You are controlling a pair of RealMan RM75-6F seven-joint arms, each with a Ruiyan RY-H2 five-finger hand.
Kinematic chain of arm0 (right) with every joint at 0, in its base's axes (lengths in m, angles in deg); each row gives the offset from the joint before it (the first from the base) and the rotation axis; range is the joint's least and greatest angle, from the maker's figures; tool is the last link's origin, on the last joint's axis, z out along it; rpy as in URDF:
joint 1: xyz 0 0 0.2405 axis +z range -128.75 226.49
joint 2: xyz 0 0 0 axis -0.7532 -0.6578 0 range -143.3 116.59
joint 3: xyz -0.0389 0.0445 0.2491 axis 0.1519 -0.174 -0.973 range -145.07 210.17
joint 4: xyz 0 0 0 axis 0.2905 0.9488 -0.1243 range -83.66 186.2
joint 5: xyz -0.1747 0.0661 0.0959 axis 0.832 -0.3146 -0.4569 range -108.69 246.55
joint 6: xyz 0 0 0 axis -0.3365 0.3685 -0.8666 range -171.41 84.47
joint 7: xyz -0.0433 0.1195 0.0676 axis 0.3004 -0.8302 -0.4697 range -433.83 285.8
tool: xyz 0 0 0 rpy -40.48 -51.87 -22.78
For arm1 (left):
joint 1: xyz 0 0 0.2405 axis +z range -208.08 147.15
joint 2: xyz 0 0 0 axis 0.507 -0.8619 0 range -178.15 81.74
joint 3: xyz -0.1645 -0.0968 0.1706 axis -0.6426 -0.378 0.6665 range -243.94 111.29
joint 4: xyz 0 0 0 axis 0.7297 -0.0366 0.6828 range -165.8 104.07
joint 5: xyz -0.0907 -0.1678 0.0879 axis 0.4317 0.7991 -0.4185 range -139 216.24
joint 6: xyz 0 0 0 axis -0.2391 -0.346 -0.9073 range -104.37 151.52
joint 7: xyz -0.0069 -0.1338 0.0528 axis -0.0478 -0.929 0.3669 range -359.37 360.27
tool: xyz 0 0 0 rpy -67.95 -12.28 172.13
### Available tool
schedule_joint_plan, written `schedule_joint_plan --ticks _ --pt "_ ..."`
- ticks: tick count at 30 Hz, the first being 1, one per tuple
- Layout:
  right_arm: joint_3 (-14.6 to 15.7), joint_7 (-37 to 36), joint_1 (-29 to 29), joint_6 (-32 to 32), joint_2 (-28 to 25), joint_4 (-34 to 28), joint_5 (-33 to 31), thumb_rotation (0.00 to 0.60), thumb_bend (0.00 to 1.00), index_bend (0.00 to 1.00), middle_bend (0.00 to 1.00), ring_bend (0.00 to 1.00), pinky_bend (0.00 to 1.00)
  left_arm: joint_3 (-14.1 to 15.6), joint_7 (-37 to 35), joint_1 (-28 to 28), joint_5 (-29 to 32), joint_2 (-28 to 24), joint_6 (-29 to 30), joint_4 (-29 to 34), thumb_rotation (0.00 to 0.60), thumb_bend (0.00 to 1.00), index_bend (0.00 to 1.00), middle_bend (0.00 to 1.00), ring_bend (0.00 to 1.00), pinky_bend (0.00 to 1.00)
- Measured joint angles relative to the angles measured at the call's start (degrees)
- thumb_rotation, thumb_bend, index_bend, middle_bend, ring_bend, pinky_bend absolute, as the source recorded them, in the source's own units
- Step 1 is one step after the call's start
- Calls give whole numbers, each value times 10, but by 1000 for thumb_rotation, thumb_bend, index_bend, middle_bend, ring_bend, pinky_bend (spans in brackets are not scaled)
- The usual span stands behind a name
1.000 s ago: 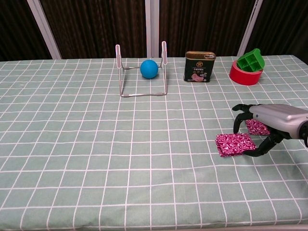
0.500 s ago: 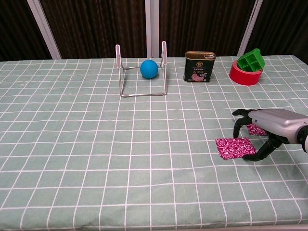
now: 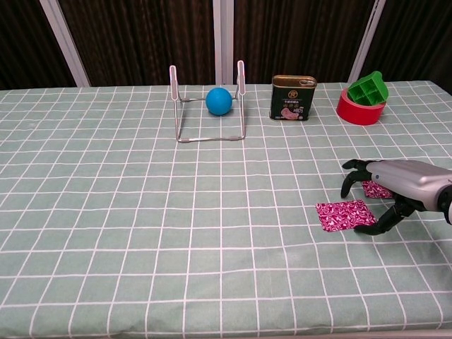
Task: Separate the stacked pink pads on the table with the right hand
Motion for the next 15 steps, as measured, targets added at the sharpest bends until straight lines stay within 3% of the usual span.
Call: schedule_joint_plan --ticks 7,15 --pt "-19 -18 -5 15 -28 0 -3 478 156 280 0 0 0 0 -1 1 0 0 1 -1 600 72 136 51 62 80" --pt "-32 -21 -3 5 -26 59 -30 485 155 281 0 0 0 -1 5 -1 0 -1 0 4 600 72 136 51 62 80"
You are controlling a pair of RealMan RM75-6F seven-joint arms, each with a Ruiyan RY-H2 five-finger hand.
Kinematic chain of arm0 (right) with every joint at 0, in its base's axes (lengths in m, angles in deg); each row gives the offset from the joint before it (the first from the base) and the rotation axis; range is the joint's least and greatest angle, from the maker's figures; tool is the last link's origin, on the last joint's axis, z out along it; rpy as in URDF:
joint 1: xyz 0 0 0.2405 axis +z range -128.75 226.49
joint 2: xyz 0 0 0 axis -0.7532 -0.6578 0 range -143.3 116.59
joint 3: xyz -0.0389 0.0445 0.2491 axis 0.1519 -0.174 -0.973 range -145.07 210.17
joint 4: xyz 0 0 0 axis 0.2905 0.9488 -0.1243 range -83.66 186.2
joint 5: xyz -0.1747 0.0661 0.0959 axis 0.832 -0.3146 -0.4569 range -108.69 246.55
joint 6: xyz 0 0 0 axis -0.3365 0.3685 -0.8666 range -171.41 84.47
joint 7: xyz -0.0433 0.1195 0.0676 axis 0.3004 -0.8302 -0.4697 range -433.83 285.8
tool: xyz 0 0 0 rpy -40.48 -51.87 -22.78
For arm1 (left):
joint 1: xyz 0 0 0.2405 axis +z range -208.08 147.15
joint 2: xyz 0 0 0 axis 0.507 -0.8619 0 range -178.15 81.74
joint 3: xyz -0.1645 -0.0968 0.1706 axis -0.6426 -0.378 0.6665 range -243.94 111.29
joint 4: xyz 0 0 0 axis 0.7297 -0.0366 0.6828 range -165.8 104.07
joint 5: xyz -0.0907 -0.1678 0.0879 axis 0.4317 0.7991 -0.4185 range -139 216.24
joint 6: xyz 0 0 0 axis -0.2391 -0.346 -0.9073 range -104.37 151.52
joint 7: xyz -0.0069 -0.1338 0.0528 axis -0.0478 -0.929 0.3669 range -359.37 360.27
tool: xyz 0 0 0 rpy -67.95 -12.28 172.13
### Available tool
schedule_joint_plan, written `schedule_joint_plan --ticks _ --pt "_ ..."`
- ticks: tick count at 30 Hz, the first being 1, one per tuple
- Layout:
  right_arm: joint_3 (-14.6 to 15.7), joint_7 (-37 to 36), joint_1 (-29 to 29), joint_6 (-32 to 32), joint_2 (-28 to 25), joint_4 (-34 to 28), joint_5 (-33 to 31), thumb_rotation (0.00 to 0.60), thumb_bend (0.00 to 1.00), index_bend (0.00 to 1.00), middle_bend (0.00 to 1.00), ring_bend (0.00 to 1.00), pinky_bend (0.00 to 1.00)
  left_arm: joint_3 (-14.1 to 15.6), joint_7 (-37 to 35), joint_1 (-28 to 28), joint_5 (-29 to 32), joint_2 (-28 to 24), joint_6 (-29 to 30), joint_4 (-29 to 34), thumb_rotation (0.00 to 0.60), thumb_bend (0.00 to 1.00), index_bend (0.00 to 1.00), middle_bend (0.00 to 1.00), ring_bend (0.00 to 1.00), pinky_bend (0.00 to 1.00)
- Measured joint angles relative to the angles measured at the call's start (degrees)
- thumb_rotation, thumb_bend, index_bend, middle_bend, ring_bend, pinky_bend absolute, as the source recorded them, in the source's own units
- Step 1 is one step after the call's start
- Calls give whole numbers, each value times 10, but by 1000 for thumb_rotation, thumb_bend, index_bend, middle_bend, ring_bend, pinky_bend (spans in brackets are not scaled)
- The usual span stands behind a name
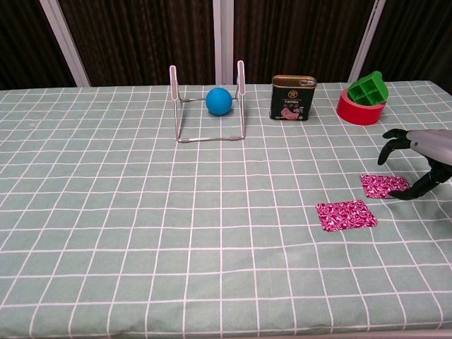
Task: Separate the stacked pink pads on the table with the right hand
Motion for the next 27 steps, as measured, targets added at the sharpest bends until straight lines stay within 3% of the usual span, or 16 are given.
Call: schedule_joint_plan --ticks 17,27 --pt "-1 -5 1 -27 49 99 -3 483 156 282 0 0 0 0 6 0 1 -4 -1 7 600 72 136 51 62 80" --pt "-1 -7 -5 -24 53 102 8 484 157 346 1 0 0 1 5 1 1 -3 0 5 600 71 137 51 62 80"
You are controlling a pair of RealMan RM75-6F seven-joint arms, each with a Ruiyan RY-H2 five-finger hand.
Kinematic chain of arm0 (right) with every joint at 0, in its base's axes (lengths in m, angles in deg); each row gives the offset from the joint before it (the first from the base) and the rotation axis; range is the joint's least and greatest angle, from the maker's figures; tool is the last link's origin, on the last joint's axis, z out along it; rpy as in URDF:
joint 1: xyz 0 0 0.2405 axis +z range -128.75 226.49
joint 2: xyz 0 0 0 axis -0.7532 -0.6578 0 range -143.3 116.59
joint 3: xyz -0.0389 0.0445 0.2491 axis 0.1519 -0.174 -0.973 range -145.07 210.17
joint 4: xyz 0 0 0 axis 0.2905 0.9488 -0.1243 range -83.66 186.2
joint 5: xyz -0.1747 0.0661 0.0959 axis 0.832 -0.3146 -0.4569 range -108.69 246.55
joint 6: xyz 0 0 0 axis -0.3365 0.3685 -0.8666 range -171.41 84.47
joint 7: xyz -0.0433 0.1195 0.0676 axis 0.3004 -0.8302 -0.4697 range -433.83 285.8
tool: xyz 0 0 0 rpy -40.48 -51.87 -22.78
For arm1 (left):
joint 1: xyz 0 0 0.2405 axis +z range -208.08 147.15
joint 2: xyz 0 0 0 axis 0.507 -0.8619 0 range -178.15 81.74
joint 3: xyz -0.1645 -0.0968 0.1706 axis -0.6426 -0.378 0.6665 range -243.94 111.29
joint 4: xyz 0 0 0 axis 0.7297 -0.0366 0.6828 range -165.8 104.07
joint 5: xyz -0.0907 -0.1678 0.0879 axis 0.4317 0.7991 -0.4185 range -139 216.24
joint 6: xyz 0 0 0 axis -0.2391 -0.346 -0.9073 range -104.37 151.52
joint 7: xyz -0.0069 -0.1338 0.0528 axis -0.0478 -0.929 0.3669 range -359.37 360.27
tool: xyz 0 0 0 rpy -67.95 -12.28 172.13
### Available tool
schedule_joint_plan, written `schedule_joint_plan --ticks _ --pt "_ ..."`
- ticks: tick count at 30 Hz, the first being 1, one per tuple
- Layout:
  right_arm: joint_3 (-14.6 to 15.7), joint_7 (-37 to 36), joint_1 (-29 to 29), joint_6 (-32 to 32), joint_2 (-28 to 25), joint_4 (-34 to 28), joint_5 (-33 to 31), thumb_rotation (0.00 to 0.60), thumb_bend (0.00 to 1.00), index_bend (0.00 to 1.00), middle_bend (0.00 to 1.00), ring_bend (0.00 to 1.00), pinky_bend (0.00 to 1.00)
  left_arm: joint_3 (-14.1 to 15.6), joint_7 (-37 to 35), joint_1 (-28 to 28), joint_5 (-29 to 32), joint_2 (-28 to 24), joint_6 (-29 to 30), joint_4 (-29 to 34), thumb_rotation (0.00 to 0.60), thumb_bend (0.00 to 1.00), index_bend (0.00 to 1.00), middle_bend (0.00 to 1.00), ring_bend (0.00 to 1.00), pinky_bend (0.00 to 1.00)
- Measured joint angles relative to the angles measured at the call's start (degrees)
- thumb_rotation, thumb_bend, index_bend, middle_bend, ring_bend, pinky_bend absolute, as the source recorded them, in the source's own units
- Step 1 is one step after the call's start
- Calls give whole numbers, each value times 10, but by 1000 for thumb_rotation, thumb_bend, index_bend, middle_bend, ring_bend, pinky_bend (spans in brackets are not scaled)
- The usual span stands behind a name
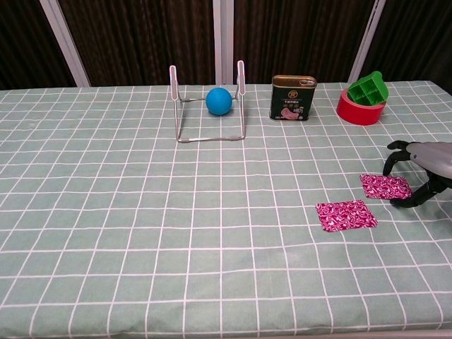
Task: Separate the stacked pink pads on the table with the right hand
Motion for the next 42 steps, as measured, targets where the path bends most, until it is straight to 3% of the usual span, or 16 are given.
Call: schedule_joint_plan --ticks 4,13,21,27,42 --pt "-2 0 -3 3 -1 -2 3 513 156 365 5 0 0 0 -1 0 -1 1 0 -1 600 72 137 51 63 80" --pt "-10 -5 -3 10 -12 -18 11 512 157 367 4 0 0 0 -1 1 0 1 1 -1 600 72 137 51 63 80" --pt "-14 -21 0 9 -49 -100 38 508 156 364 4 0 0 -1 2 0 0 0 2 1 600 72 136 51 62 80" --pt "2 -21 15 -23 -61 -161 56 512 156 361 5 0 0 -1 0 2 1 0 3 1 600 72 137 51 63 80" --pt "26 19 25 -17 -41 -156 51 509 158 352 4 0 0 0 -8 5 1 3 5 -8 600 72 136 51 63 80"
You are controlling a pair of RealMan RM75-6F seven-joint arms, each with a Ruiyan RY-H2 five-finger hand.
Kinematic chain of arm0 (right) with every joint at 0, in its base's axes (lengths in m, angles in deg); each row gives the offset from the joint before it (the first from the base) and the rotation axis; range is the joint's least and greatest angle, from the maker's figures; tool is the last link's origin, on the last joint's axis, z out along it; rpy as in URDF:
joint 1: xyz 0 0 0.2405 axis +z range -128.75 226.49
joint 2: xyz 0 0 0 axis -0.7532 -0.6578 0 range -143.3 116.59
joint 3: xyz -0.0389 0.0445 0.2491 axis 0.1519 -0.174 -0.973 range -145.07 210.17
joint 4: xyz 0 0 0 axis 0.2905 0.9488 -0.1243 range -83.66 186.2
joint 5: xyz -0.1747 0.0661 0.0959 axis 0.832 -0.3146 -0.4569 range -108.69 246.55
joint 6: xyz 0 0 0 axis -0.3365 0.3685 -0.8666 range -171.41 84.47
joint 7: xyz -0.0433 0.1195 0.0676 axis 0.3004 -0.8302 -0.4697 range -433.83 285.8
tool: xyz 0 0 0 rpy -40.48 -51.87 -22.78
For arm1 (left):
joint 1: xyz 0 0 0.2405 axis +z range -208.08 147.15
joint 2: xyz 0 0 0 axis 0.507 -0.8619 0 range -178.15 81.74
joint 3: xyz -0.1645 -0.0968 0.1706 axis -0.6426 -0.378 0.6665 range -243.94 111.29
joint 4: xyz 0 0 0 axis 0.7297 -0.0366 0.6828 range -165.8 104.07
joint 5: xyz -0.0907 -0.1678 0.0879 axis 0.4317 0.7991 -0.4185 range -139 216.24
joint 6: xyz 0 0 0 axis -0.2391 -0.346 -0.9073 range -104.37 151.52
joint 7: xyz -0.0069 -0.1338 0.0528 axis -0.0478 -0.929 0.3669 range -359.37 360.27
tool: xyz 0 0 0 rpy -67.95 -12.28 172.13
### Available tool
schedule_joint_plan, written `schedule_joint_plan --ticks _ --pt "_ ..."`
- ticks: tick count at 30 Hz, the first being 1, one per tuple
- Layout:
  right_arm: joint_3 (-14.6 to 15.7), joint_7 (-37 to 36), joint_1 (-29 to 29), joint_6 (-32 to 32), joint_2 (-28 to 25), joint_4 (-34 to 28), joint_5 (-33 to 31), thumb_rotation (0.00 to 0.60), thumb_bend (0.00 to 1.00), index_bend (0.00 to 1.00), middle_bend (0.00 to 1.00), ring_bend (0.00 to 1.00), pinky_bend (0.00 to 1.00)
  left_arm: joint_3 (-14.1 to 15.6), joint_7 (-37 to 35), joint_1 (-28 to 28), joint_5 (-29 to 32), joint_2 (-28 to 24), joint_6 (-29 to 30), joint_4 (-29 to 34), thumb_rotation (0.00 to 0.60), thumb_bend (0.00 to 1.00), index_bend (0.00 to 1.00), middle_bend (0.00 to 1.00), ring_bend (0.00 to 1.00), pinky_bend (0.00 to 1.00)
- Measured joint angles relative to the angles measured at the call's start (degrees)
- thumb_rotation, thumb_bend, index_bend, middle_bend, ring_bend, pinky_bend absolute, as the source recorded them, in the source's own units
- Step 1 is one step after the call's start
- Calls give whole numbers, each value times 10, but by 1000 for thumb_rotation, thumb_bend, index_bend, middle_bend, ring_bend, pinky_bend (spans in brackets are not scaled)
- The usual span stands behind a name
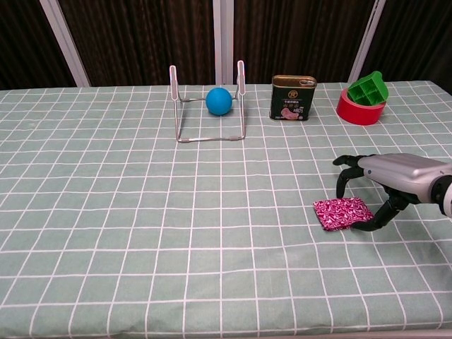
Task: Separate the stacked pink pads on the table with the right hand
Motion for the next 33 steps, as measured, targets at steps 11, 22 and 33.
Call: schedule_joint_plan --ticks 11,22,33 --pt "7 -1 0 2 1 0 0 506 155 347 4 0 0 -1 1 -1 1 -1 -1 2 600 72 136 51 63 80" --pt "11 -5 -4 7 -2 -1 3 468 156 282 3 0 0 -1 1 0 -1 0 0 1 600 72 136 51 63 80" --pt "1 -40 -21 45 -30 -24 18 443 156 248 1 0 0 -2 -2 0 -2 -1 2 0 600 72 137 51 63 80"
